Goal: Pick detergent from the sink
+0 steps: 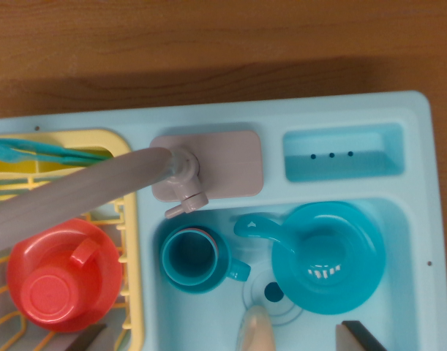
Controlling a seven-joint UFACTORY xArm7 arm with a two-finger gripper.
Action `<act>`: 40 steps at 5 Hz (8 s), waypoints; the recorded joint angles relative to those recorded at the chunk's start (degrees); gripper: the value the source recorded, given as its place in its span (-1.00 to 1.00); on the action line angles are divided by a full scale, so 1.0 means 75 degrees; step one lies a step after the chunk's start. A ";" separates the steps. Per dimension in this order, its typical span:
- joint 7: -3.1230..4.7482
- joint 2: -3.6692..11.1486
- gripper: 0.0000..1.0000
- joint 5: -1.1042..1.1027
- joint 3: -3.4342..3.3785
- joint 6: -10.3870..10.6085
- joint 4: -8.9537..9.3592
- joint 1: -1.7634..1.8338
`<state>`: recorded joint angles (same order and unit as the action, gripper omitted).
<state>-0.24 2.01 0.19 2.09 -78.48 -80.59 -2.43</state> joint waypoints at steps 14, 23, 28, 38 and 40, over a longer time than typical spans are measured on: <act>0.0509 0.0015 -1.00 0.0221 0.0142 0.2276 0.2431 -0.0108; 0.0783 0.0022 -1.00 0.0340 0.0218 0.3503 0.3742 -0.0166; 0.0936 0.0027 -1.00 0.0407 0.0261 0.4187 0.4472 -0.0198; 0.1032 0.0030 -1.00 0.0449 0.0288 0.4618 0.4933 -0.0219; 0.1032 0.0030 -1.00 0.0449 0.0288 0.4618 0.4933 -0.0219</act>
<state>7.50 2.23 3.56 4.25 -43.85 -43.59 -4.06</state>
